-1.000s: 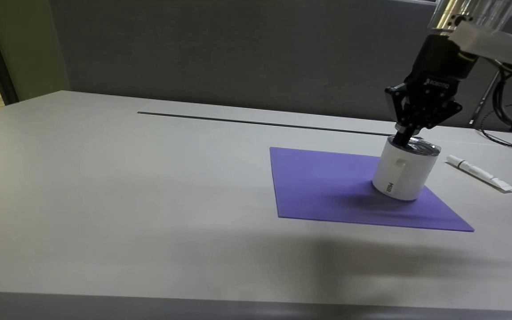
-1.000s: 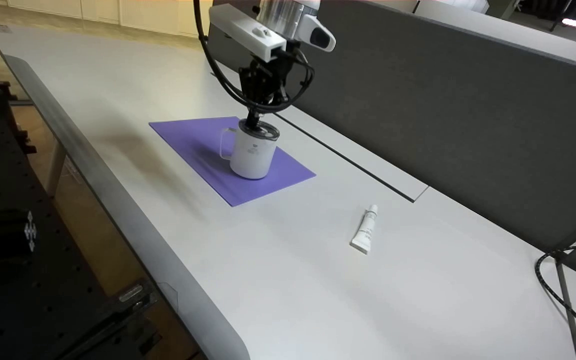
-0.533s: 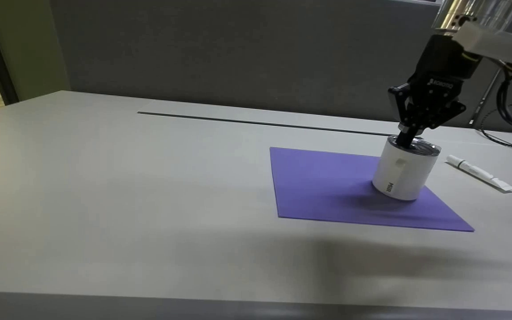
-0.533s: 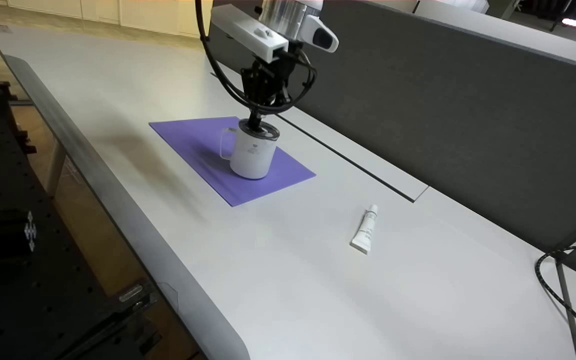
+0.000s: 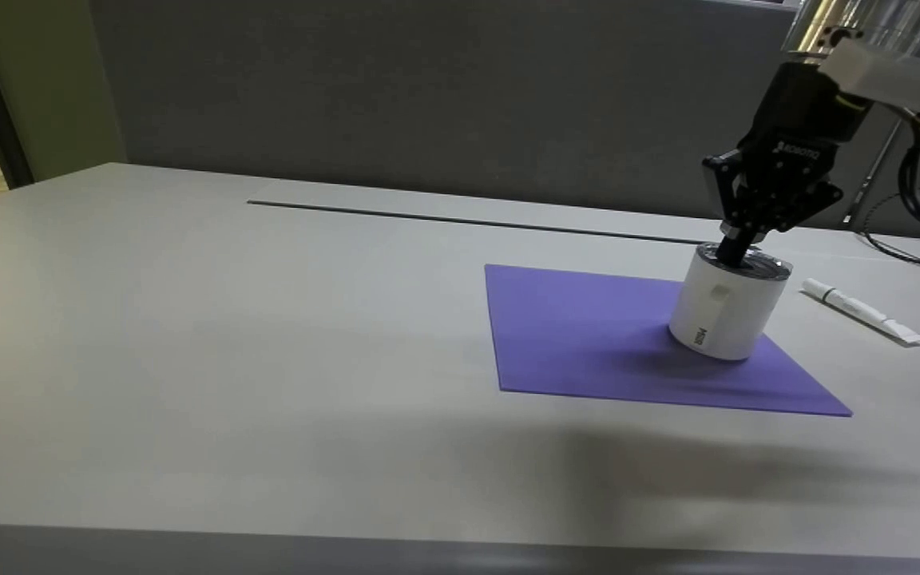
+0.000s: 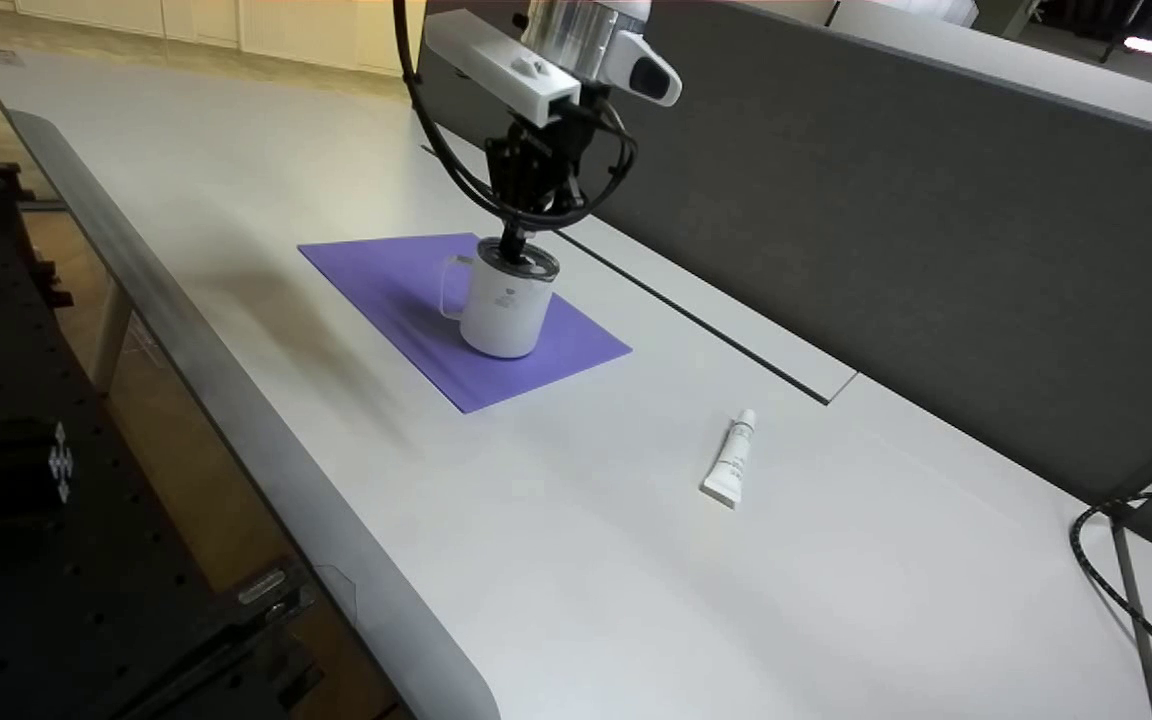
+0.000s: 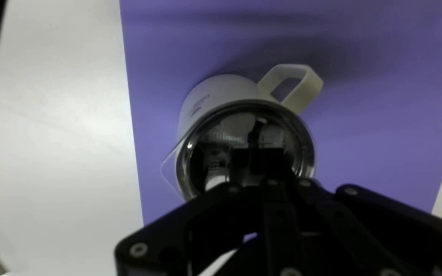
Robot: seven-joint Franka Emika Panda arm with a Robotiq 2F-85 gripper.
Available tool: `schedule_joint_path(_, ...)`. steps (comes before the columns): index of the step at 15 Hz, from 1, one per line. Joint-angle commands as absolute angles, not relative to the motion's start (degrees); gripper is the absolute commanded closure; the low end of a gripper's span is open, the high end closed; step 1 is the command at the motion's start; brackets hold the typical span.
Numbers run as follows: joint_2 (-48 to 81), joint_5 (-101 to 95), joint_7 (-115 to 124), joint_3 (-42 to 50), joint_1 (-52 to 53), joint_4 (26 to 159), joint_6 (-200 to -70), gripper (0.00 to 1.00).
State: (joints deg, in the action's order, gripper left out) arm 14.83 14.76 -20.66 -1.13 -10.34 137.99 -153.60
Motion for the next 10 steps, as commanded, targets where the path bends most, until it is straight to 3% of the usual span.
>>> schedule_joint_path(1,15.57,14.24,-20.68,-0.86,-10.79,137.32,-153.90,1.00)
schedule_joint_path(10,15.79,12.85,-20.18,-0.43,-10.36,137.47,-154.78,1.00)
